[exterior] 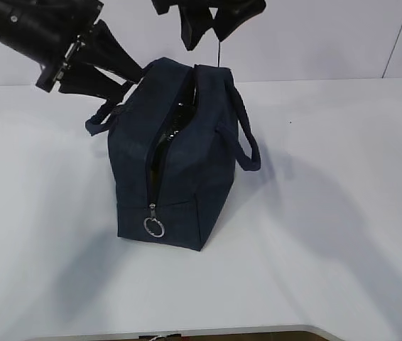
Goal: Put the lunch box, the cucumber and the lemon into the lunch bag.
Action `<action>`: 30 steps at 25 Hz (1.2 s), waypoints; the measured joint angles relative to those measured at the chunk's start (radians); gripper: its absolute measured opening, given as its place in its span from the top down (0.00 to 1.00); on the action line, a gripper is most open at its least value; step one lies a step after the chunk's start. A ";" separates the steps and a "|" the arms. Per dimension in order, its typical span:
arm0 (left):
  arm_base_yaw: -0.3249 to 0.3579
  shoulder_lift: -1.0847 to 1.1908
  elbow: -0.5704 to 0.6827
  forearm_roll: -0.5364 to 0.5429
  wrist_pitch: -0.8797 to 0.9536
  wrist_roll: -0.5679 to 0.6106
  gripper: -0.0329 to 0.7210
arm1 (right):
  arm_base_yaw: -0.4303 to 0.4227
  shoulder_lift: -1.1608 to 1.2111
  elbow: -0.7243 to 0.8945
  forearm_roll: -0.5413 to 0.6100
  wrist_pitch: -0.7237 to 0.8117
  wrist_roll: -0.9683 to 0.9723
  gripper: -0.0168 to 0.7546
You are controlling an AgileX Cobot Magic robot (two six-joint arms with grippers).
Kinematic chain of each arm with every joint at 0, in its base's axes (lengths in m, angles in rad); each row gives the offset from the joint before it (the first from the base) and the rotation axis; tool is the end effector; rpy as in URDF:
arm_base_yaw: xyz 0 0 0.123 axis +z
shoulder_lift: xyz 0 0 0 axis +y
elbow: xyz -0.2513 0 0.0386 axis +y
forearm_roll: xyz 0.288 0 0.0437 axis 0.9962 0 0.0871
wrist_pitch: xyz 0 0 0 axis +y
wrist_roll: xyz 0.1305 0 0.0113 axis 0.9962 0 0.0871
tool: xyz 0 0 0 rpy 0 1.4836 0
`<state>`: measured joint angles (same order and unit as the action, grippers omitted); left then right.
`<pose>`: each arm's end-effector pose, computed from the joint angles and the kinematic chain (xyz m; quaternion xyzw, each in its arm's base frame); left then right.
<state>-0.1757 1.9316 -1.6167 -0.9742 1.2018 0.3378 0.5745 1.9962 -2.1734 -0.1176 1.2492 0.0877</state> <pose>0.4181 -0.1769 0.2193 0.0908 0.8875 -0.4409 0.0984 0.4166 0.2523 0.3214 -0.2320 0.9272 0.0382 0.2918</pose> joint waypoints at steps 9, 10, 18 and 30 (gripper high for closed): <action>0.001 -0.038 -0.115 0.254 0.011 -0.059 0.47 | 0.000 -0.070 -0.010 0.042 0.006 0.000 0.47; 0.001 -0.053 -0.116 0.281 0.015 -0.067 0.47 | 0.000 -0.084 -0.010 0.047 0.008 0.000 0.47; 0.001 -0.221 -0.116 0.473 0.030 -0.119 0.50 | 0.000 -0.248 0.092 0.079 0.008 -0.015 0.47; 0.001 -0.436 -0.112 0.541 0.049 -0.130 0.55 | 0.000 -0.584 0.474 0.056 0.012 -0.021 0.47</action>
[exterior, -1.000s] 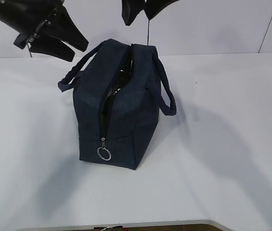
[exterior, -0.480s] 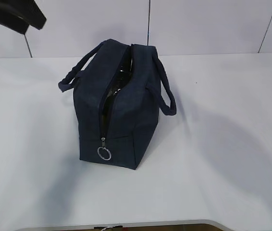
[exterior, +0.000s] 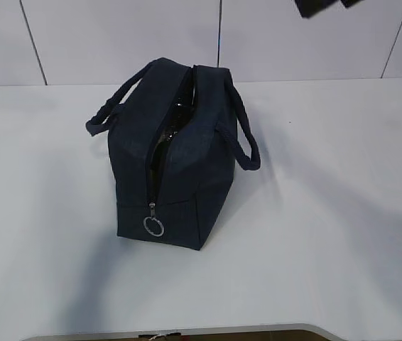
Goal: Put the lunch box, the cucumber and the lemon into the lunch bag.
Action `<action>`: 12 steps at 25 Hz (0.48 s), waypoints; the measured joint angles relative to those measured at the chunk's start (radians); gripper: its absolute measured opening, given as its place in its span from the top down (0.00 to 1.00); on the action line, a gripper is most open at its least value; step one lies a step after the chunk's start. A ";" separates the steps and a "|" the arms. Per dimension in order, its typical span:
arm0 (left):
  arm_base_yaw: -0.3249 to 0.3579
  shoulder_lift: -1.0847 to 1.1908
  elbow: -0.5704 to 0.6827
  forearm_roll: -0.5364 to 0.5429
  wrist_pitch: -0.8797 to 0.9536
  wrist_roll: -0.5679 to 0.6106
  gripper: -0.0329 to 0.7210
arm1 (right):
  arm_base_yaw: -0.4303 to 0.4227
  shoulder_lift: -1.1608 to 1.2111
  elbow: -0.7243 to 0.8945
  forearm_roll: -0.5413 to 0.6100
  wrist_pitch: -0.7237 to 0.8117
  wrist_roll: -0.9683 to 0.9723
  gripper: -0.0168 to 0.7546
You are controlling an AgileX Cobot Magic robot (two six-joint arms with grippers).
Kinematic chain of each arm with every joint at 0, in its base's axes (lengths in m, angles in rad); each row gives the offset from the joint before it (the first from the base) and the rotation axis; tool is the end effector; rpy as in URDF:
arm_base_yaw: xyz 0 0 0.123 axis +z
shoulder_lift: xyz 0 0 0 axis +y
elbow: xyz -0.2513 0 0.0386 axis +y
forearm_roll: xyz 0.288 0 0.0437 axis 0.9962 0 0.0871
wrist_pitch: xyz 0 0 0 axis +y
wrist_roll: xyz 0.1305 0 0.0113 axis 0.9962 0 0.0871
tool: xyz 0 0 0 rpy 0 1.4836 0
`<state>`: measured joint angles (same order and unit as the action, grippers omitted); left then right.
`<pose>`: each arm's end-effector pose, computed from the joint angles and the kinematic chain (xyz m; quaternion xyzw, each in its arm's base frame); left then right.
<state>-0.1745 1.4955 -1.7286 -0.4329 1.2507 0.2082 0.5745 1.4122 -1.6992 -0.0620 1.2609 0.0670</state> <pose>0.3497 -0.1146 0.3913 0.1763 0.9101 -0.2096 0.3110 0.2937 0.1809 0.3993 -0.2354 0.9117 0.0763 0.3279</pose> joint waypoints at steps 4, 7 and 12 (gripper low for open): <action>0.000 -0.072 0.087 0.035 0.000 0.000 0.55 | 0.000 -0.109 0.161 0.004 -0.007 0.000 0.47; 0.000 -0.140 0.174 0.044 0.000 0.000 0.55 | 0.000 -0.188 0.310 0.026 -0.095 0.000 0.47; 0.000 -0.280 0.313 0.048 0.000 0.000 0.59 | 0.000 -0.299 0.534 0.113 -0.308 -0.059 0.47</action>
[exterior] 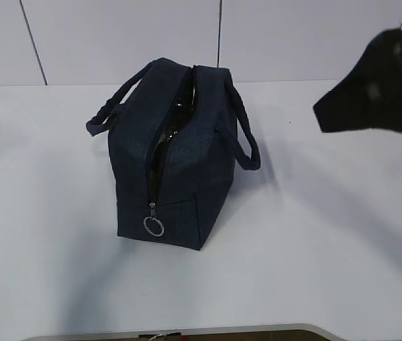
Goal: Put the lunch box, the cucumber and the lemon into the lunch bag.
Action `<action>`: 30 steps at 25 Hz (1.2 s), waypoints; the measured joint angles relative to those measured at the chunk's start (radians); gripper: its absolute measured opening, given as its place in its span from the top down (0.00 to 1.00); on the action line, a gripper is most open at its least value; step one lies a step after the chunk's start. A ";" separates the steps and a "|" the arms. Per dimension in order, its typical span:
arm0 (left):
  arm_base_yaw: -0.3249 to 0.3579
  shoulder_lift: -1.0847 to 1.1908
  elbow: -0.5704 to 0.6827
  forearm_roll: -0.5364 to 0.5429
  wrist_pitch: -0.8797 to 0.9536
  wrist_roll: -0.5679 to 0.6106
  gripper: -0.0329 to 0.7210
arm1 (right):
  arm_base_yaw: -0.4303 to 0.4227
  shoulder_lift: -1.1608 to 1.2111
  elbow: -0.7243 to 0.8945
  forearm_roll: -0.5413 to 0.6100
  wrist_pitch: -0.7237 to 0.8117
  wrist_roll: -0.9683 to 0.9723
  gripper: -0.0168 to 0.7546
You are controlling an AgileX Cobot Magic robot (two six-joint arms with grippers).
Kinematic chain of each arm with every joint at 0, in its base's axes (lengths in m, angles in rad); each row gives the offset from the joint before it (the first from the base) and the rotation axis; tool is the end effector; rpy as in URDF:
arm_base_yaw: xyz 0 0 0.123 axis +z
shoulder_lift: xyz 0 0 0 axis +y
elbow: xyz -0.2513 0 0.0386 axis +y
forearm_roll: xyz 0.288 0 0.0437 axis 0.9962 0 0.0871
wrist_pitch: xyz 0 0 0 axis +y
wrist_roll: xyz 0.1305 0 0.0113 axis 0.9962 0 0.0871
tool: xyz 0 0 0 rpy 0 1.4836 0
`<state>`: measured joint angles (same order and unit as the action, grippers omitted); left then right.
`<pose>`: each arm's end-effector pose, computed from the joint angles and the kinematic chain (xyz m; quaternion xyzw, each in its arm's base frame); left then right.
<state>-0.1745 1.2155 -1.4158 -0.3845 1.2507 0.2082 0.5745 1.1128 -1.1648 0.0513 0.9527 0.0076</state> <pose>0.2819 -0.0971 0.3733 0.1751 0.9201 -0.1861 0.2968 0.2478 0.1669 0.3290 -0.2539 0.8935 0.1299 0.3468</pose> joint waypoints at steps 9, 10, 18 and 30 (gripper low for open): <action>0.000 -0.212 0.186 0.005 0.002 0.000 0.60 | 0.000 -0.023 0.230 0.436 -0.204 -0.468 0.47; 0.000 -0.230 0.197 0.005 0.002 0.000 0.60 | 0.000 -0.023 0.247 0.488 -0.226 -0.539 0.47; 0.000 -0.335 0.208 0.005 0.004 0.000 0.60 | 0.000 -0.013 0.388 0.832 -0.387 -0.949 0.47; 0.000 -0.371 0.208 0.005 0.007 0.000 0.61 | 0.000 0.247 0.407 1.206 -0.419 -1.323 0.47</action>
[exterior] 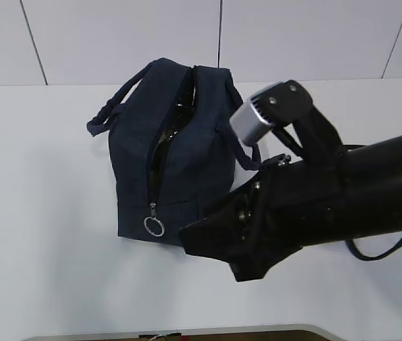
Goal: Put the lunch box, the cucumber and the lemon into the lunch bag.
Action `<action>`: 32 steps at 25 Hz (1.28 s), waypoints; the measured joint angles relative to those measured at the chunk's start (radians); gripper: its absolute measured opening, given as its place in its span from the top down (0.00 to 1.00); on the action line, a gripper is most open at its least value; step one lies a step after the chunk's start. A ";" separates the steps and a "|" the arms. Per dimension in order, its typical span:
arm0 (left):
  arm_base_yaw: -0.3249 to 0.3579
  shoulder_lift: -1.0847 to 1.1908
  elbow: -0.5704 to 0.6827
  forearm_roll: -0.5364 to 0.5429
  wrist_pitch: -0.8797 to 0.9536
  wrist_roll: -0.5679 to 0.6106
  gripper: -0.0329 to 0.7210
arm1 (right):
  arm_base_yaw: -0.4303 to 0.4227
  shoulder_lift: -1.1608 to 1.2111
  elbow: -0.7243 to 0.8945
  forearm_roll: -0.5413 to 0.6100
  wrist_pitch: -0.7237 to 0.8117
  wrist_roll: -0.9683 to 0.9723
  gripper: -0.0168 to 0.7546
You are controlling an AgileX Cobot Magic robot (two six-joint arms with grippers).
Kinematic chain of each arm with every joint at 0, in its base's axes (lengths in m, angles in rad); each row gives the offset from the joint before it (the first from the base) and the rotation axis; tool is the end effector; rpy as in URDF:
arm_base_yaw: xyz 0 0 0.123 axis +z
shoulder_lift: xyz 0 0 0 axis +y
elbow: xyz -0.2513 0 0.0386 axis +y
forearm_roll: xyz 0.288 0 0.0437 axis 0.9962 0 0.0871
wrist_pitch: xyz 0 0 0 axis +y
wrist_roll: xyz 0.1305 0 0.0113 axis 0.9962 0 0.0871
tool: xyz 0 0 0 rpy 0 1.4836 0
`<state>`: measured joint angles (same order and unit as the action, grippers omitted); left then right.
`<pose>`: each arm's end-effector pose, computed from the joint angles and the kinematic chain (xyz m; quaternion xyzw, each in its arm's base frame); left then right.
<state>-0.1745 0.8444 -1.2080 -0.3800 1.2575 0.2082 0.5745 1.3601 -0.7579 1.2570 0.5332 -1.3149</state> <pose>0.1912 -0.0806 0.3931 0.1860 0.8921 -0.1822 0.3692 0.2470 0.2354 0.1762 -0.3918 0.7917 0.3155 0.3466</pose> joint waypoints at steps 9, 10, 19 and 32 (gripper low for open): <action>0.000 0.000 0.000 0.000 0.002 0.000 0.62 | 0.000 0.196 0.000 0.410 -0.002 -0.449 0.47; 0.000 0.000 0.000 0.000 0.002 0.000 0.62 | 0.000 0.210 0.000 0.449 -0.002 -0.499 0.47; 0.000 0.000 0.000 0.026 0.002 0.000 0.62 | 0.000 0.302 0.000 0.514 -0.007 -0.626 0.47; 0.000 0.000 0.000 0.032 0.002 0.000 0.63 | 0.000 0.428 -0.090 0.517 -0.021 -0.759 0.47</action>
<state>-0.1745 0.8444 -1.2080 -0.3485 1.2591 0.2082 0.5745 1.7885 -0.8476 1.7738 0.5122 -2.0737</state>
